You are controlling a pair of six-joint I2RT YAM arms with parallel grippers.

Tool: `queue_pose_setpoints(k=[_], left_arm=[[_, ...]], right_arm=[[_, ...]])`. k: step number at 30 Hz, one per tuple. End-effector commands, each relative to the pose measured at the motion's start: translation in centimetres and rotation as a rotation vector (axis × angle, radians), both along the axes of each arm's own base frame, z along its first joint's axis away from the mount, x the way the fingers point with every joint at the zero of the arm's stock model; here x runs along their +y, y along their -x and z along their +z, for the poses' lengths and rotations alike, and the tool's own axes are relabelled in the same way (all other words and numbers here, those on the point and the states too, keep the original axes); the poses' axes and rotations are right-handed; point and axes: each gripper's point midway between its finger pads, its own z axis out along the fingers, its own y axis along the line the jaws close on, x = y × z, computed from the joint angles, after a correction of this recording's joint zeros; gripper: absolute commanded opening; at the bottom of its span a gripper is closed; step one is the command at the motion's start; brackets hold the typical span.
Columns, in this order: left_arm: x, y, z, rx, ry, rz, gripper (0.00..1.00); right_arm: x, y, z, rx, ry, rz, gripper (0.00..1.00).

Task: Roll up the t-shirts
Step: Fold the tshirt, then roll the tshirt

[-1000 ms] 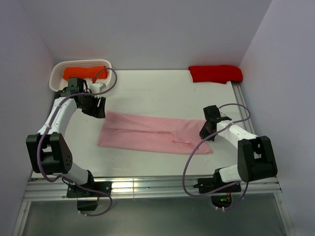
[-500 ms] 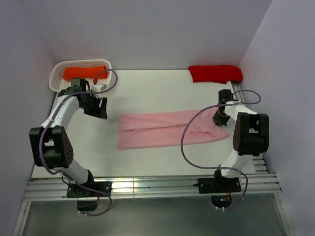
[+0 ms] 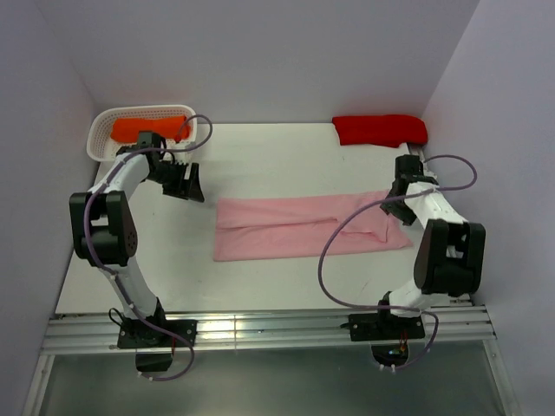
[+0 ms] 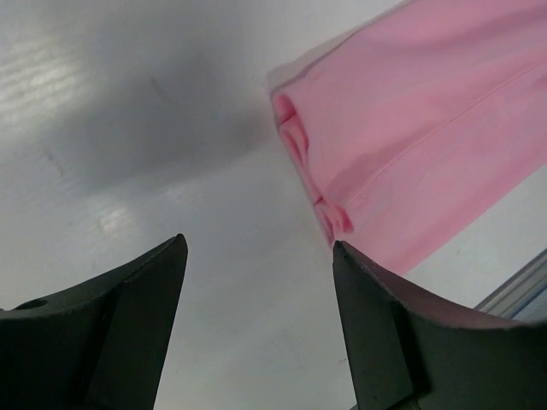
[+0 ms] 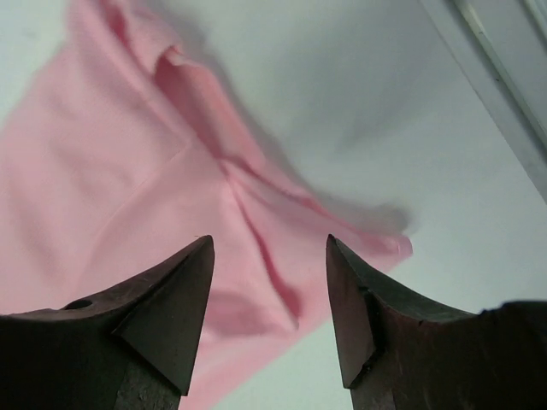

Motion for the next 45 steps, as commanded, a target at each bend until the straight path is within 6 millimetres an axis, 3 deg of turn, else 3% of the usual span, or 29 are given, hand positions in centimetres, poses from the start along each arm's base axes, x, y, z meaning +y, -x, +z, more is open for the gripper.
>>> queue_pose_setpoints(k=[1, 5, 6, 7, 8, 9, 11, 12, 14, 15, 16, 17, 18, 19, 20, 21, 23, 25, 26, 27, 28, 29, 31, 33, 34, 39, 45], left_arm=[[-2.7, -1.8, 1.3, 0.006, 0.158, -0.034, 0.75], [-3.7, -2.7, 0.6, 0.044, 0.216, -0.022, 0.75], [-3.6, -2.9, 0.2, 0.053, 0.213, -0.011, 0.75], [-3.7, -3.0, -0.6, 0.068, 0.216, -0.003, 0.74], [-5.0, -2.7, -0.7, 0.084, 0.229, -0.027, 0.74], [-5.5, -2.5, -1.0, 0.098, 0.233, -0.032, 0.74], [-6.0, -2.0, -1.8, 0.146, 0.237, -0.028, 0.72], [-6.4, -1.6, -2.0, 0.159, 0.247, -0.037, 0.72], [-6.6, -1.2, -2.3, 0.182, 0.263, -0.02, 0.73], [-6.8, -0.9, -2.3, 0.194, 0.275, -0.021, 0.73], [-6.9, -0.5, -2.5, 0.223, 0.285, -0.017, 0.72], [-7.0, -0.5, -2.6, 0.228, 0.292, -0.014, 0.72], [-6.9, -0.7, -2.7, 0.225, 0.278, 0.0, 0.72], [-6.7, -0.9, -2.9, 0.225, 0.265, 0.023, 0.72], [-6.6, -1.2, -3.1, 0.213, 0.253, 0.032, 0.73], [-6.3, -1.2, -3.4, 0.218, 0.233, 0.043, 0.72], [-6.2, -1.1, -3.9, 0.238, 0.225, 0.045, 0.71], [-6.0, -1.1, -4.8, 0.25, 0.202, 0.046, 0.7], [-6.0, -1.1, -4.9, 0.249, 0.204, 0.039, 0.7], [-6.0, -0.8, -5.3, 0.266, 0.2, 0.036, 0.7], [-6.1, -0.8, -5.2, 0.264, 0.206, 0.022, 0.69], [-6.1, -0.7, -5.4, 0.268, 0.211, 0.014, 0.69], [-6.3, -0.4, -5.7, 0.287, 0.22, -0.003, 0.69], [-6.3, -0.5, -6.1, 0.295, 0.217, -0.004, 0.68], [-6.3, -0.5, -6.2, 0.297, 0.218, -0.003, 0.67], [-6.5, -0.7, -6.8, 0.307, 0.21, -0.004, 0.61], [-6.7, -1.3, -7.4, 0.297, 0.175, -0.001, 0.45]], right_arm=[[1.1, 0.5, 4.8, -0.144, 0.0, -0.021, 0.62], [6.6, 0.3, 7.0, -0.26, -0.09, 0.053, 0.62], [10.1, 0.2, 7.4, -0.283, -0.133, 0.116, 0.61], [11.9, 0.1, 7.8, -0.301, -0.157, 0.14, 0.59], [13.6, 0.0, 8.1, -0.317, -0.179, 0.165, 0.58], [17.4, 0.1, 8.5, -0.344, -0.234, 0.227, 0.54], [20.6, 0.2, 9.0, -0.373, -0.273, 0.262, 0.51], [23.8, 0.6, 8.9, -0.376, -0.31, 0.315, 0.5], [26.9, 0.6, 9.3, -0.386, -0.336, 0.354, 0.49], [28.7, 0.6, 8.3, -0.362, -0.34, 0.371, 0.49], [31.7, 0.9, 9.2, -0.372, -0.361, 0.429, 0.49], [33.4, 1.0, 9.3, -0.367, -0.366, 0.455, 0.49], [34.9, 1.2, 7.4, -0.312, -0.341, 0.475, 0.49], [37.1, 2.1, 7.3, -0.3, -0.338, 0.523, 0.49], [39.5, 1.6, 8.9, -0.329, -0.362, 0.55, 0.49], [40.8, 1.9, 7.1, -0.279, -0.335, 0.573, 0.49], [44.8, 2.5, 6.6, -0.255, -0.341, 0.635, 0.49], [47.0, 2.9, 6.3, -0.241, -0.338, 0.665, 0.49], [49.3, 3.1, 7.6, -0.268, -0.361, 0.694, 0.49], [49.9, 3.5, 6.0, -0.229, -0.335, 0.705, 0.49], [51.2, 3.3, 6.7, -0.244, -0.354, 0.716, 0.49], [52.1, 3.7, 5.6, -0.222, -0.352, 0.732, 0.49], [53.5, 3.6, 6.0, -0.231, -0.37, 0.744, 0.49], [54.1, 4.0, 4.5, -0.2, -0.357, 0.752, 0.49], [54.7, 3.9, 4.7, -0.205, -0.365, 0.756, 0.49], [55.3, 5.2, 2.6, -0.163, -0.351, 0.764, 0.49], [55.0, 6.3, 1.0, -0.129, -0.334, 0.765, 0.49]])
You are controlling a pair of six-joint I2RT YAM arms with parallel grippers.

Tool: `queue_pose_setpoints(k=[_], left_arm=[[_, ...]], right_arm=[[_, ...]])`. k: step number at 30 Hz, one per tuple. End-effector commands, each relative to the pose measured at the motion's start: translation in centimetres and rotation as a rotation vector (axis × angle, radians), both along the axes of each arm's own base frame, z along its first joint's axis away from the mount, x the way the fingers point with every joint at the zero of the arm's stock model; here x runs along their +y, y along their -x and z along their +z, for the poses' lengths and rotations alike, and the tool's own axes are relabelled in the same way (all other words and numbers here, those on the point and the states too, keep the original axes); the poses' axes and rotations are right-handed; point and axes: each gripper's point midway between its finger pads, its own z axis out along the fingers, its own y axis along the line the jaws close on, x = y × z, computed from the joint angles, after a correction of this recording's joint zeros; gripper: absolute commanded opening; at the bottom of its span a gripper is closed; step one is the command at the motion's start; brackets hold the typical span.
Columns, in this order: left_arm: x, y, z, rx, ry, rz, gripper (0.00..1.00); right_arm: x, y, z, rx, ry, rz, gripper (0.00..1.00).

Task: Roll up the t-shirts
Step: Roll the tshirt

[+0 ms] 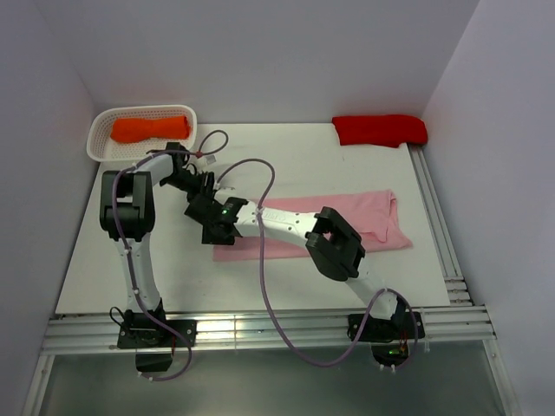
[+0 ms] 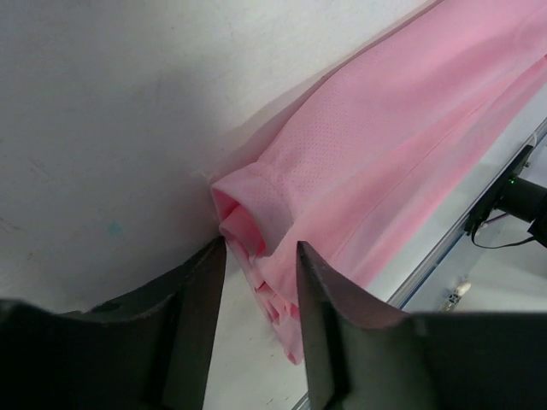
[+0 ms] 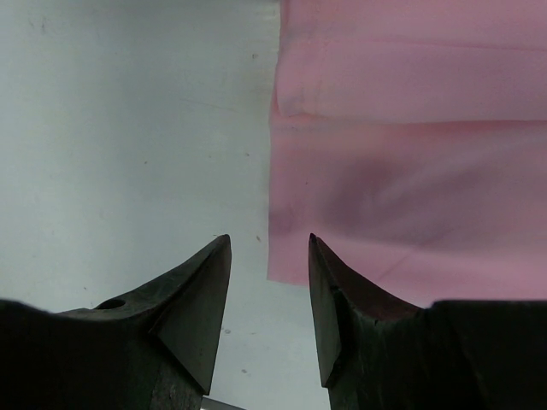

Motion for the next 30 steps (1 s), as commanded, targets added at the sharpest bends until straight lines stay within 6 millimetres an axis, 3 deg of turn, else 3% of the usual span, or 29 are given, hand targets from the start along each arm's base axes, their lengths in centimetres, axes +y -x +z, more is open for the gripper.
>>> queue_pose_setpoints(k=[1, 7, 13, 16, 22, 29, 30], left_arm=[[0.0, -0.8, -1.2, -0.031, -0.055, -0.024, 0.43], [-0.4, -1.0, -1.5, -0.046, -0.096, -0.041, 0.35], [-0.7, -1.4, -1.3, -0.068, -0.133, -0.048, 0.24], [-0.7, -1.6, -1.3, -0.078, -0.154, -0.049, 0.17], [-0.4, -2.2, -0.9, -0.108, -0.23, -0.043, 0.04], [0.0, -3.1, 0.0, -0.149, -0.336, -0.041, 0.0], [0.3, -3.4, 0.2, -0.158, -0.363, -0.036, 0.0]], right_arm=[[0.4, 0.9, -0.4, 0.003, 0.01, -0.003, 0.49], [0.4, 2.3, -2.4, 0.037, 0.051, 0.012, 0.49], [-0.4, 2.6, -3.1, 0.039, 0.082, 0.006, 0.48], [-0.4, 2.5, -3.3, 0.043, 0.088, 0.01, 0.42], [0.7, 2.3, -2.4, 0.039, 0.04, 0.036, 0.17], [1.3, 1.4, 0.0, 0.034, -0.103, 0.03, 0.11], [0.7, 1.7, -0.8, 0.046, -0.103, 0.028, 0.1]])
